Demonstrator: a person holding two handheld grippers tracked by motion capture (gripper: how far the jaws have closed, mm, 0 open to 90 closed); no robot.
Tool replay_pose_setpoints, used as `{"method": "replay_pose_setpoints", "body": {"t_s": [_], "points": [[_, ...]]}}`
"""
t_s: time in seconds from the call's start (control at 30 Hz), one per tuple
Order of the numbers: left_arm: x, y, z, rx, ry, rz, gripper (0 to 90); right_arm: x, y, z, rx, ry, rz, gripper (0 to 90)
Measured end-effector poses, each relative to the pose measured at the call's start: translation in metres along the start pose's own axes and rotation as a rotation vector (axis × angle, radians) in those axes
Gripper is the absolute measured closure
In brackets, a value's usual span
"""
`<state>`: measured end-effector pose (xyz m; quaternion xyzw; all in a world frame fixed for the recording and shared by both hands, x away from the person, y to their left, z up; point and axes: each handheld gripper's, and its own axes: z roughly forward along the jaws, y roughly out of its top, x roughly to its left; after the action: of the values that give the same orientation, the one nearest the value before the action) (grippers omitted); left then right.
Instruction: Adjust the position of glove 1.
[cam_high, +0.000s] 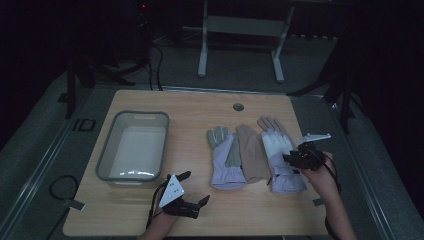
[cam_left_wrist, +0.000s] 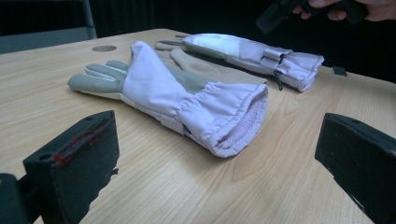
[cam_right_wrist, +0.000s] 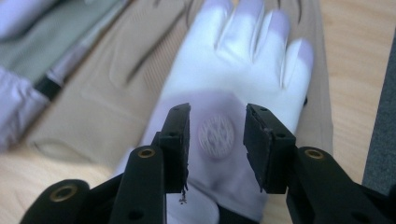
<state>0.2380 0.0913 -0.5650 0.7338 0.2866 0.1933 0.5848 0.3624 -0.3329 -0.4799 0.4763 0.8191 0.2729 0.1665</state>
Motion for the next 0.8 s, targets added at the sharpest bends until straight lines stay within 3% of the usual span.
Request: {"method": "replay_pose_setpoints", "body": {"t_s": [0.07, 0.17, 0.27, 0.4, 0.5, 0.6, 0.8], "points": [[0.0, 0.0, 0.0, 0.0, 0.0, 0.001, 0.0, -0.003, -0.004, 0.005, 0.024, 0.025, -0.007, 58.4], [0.0, 0.0, 0.0, 0.0, 0.0, -0.001, 0.0, -0.008, -0.007, 0.014, 0.048, 0.015, -0.015, 55.8], [0.0, 0.0, 0.0, 0.0, 0.0, -0.001, 0.0, -0.01, -0.011, 0.023, 0.057, 0.044, -0.016, 52.9], [0.0, 0.0, 0.0, 0.0, 0.0, 0.0, 0.0, -0.012, -0.017, 0.033, 0.063, 0.047, -0.011, 51.2], [0.0, 0.0, 0.0, 0.001, 0.002, 0.001, 0.0, -0.011, -0.021, 0.037, 0.057, 0.059, -0.029, 58.7], [-0.001, 0.0, 0.0, 0.001, 0.004, 0.003, 0.0, -0.01, -0.021, 0.039, 0.068, 0.071, -0.009, 63.7], [-0.001, 0.0, 0.0, 0.002, 0.005, 0.004, 0.0, -0.002, -0.023, 0.039, 0.054, 0.029, 0.013, 73.9]]}}
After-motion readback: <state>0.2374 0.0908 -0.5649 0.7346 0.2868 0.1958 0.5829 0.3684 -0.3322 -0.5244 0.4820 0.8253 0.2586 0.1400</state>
